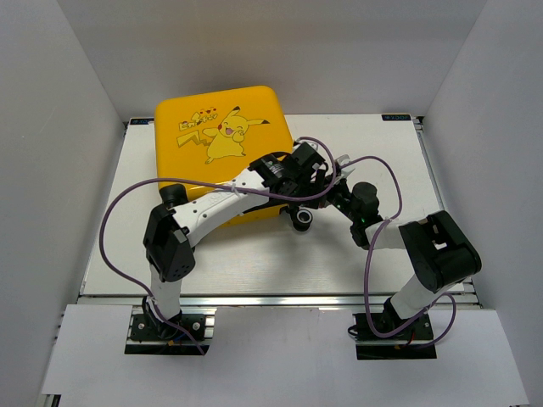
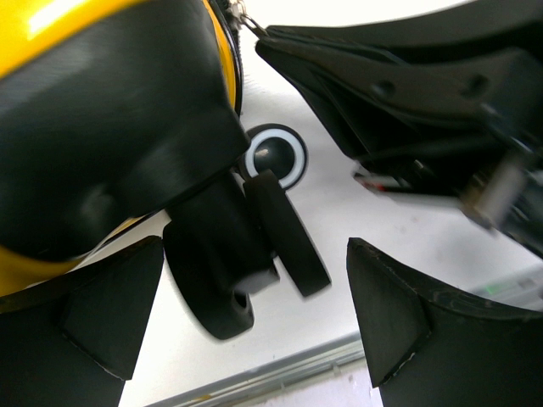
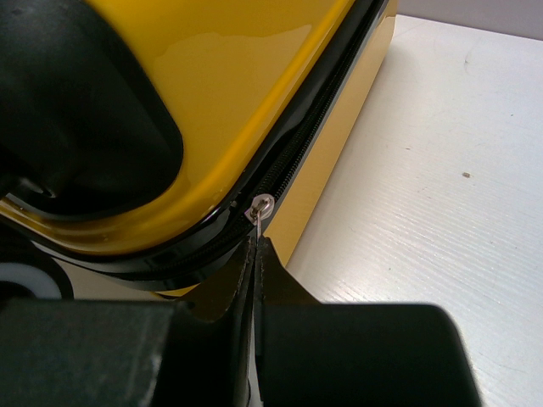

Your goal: Pack the luggage

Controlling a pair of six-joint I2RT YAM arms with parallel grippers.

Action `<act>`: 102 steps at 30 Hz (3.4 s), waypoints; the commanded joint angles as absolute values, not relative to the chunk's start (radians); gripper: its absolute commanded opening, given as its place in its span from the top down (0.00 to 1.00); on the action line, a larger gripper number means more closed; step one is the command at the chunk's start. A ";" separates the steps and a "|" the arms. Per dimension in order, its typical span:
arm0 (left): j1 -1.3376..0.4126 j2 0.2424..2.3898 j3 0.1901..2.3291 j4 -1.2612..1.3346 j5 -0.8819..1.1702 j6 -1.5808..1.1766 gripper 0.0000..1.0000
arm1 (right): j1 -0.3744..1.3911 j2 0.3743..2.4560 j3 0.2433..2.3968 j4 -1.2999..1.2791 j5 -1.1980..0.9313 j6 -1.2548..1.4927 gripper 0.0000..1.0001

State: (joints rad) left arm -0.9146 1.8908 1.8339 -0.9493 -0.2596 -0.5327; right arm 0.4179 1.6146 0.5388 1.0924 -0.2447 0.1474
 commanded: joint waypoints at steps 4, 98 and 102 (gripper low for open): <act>-0.930 1.983 1.939 -1.038 -0.417 -0.595 0.19 | 0.403 1.534 0.535 1.167 -0.298 0.147 1.00; -0.859 1.230 1.186 -1.025 0.195 -0.367 0.02 | 0.719 1.174 0.327 0.813 0.169 0.117 1.00; -0.868 1.284 1.180 -0.994 0.232 -0.350 0.02 | 0.719 1.157 0.324 0.804 0.176 0.126 1.00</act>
State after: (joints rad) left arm -0.8612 1.2797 1.1751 -1.0023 0.1726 -0.3729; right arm 0.6746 1.1751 0.2977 0.8150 0.3218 0.0681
